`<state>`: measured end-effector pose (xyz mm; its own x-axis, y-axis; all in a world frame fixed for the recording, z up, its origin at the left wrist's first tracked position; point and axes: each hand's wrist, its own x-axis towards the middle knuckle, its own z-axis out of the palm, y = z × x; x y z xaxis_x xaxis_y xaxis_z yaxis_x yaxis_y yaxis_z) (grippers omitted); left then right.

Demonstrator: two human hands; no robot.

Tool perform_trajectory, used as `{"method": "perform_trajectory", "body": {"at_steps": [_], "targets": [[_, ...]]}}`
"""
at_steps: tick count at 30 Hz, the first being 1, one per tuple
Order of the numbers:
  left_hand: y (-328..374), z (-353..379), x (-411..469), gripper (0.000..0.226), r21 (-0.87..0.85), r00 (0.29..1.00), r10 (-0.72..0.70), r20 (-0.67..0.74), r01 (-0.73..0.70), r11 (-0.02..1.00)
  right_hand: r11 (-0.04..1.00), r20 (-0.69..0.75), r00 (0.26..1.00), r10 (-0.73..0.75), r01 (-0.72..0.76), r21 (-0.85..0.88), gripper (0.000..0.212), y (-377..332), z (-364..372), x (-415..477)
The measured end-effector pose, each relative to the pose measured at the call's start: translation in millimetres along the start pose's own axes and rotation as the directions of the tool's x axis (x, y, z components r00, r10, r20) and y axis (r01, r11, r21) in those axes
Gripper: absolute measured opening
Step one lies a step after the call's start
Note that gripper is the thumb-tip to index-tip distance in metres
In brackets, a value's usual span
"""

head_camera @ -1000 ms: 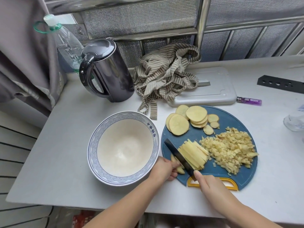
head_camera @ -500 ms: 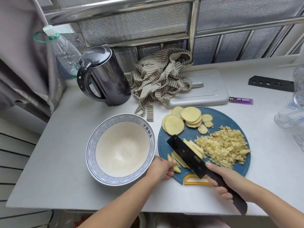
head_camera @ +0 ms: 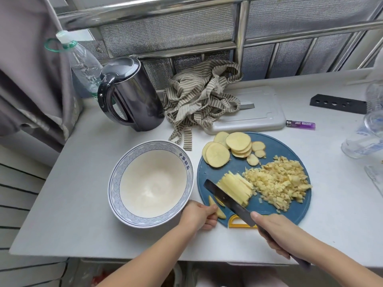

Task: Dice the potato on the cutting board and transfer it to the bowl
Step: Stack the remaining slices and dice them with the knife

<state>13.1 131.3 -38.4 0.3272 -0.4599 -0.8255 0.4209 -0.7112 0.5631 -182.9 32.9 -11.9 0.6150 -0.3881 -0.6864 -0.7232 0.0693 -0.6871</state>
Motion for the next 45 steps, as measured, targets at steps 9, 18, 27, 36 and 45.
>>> {"method": "perform_trajectory", "body": {"at_steps": [9,18,27,36,45], "targets": [[5.2,-2.9,4.6,0.019,0.097,1.0,-0.015,0.014,0.014,0.995,0.95,-0.083,0.991,-0.101,0.071,-0.305,0.058,11.7,15.0,7.3],[10.9,1.8,5.9,0.013,0.132,0.999,-0.045,0.009,0.043,0.99,0.93,-0.075,0.99,-0.116,0.082,-0.358,0.062,8.6,16.1,13.1],[12.0,1.3,8.1,0.014,0.157,1.0,-0.031,0.005,0.03,0.987,0.839,-0.175,0.97,-0.168,0.047,-0.543,0.064,7.7,35.6,8.6],[14.2,2.4,11.2,0.013,0.153,0.998,-0.054,0.025,0.05,0.987,0.919,-0.151,0.985,-0.08,0.014,-0.395,0.065,7.6,27.6,14.6],[14.0,1.4,16.7,0.016,0.174,0.998,-0.058,0.007,0.056,0.983,0.958,-0.047,0.998,-0.039,0.024,-0.287,0.05,-5.5,12.2,15.3]]}}
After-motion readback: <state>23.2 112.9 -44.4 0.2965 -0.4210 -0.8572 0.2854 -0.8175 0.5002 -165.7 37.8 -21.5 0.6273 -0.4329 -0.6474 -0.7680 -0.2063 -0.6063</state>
